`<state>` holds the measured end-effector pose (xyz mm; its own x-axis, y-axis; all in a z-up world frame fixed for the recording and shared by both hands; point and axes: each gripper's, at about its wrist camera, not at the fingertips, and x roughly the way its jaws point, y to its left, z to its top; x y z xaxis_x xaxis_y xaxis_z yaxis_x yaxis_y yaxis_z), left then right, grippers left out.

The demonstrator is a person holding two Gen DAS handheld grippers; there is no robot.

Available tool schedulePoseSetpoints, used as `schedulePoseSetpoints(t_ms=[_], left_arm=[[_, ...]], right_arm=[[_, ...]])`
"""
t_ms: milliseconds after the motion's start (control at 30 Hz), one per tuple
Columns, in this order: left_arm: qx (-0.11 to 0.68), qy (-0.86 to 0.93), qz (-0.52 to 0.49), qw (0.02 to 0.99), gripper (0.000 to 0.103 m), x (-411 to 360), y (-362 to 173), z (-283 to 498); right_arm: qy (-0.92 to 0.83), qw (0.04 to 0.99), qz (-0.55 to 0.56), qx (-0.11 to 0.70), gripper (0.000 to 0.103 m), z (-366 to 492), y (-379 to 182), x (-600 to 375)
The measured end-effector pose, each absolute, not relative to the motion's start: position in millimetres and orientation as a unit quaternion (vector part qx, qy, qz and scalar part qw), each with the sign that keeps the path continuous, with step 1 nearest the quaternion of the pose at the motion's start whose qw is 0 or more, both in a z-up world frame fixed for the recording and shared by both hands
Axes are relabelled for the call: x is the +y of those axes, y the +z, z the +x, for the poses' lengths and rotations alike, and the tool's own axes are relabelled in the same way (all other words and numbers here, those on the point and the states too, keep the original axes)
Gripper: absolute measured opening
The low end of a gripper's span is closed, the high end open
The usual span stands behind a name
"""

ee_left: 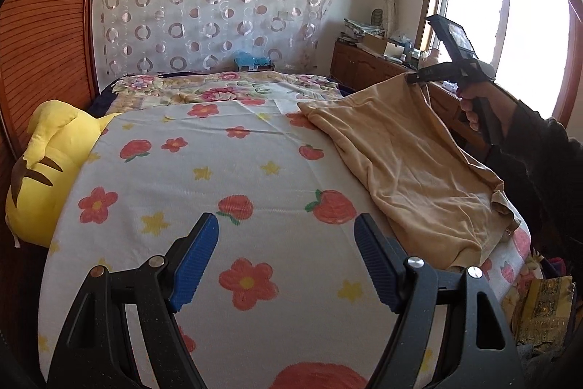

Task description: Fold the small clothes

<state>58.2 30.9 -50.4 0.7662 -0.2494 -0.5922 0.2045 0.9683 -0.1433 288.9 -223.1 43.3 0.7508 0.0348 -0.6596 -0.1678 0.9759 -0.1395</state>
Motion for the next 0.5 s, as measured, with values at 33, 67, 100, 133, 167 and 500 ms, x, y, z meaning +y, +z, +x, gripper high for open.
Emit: schedulePoseSetpoints(t_ms=[33,67,100,133,167,500], left_arm=[[0.321,-0.123,-0.034,0.938,0.078,29.0,-50.8,58.1],[0.322,-0.125,-0.033,0.938,0.078,27.4,-51.1,58.5],[0.323,-0.128,-0.033,0.937,0.078,24.4,-50.9,58.5],[0.322,-0.131,-0.032,0.937,0.078,21.5,-50.5,58.6],[0.322,-0.133,-0.031,0.937,0.078,18.2,-50.2,58.3],[0.339,-0.176,-0.002,0.924,0.078,-24.6,-52.3,58.3]], right_arm=[[0.047,0.929,-0.093,0.354,0.017,289.9,39.7,-222.1],[0.043,0.928,-0.094,0.357,0.021,290.9,40.0,-223.8],[0.045,0.927,-0.097,0.358,0.024,288.8,41.0,-224.5],[0.048,0.928,-0.099,0.355,0.026,283.9,43.0,-223.8],[0.051,0.93,-0.103,0.35,0.03,278.8,47.7,-223.3],[0.142,0.926,-0.104,0.335,0.031,138.1,27.0,-261.5]])
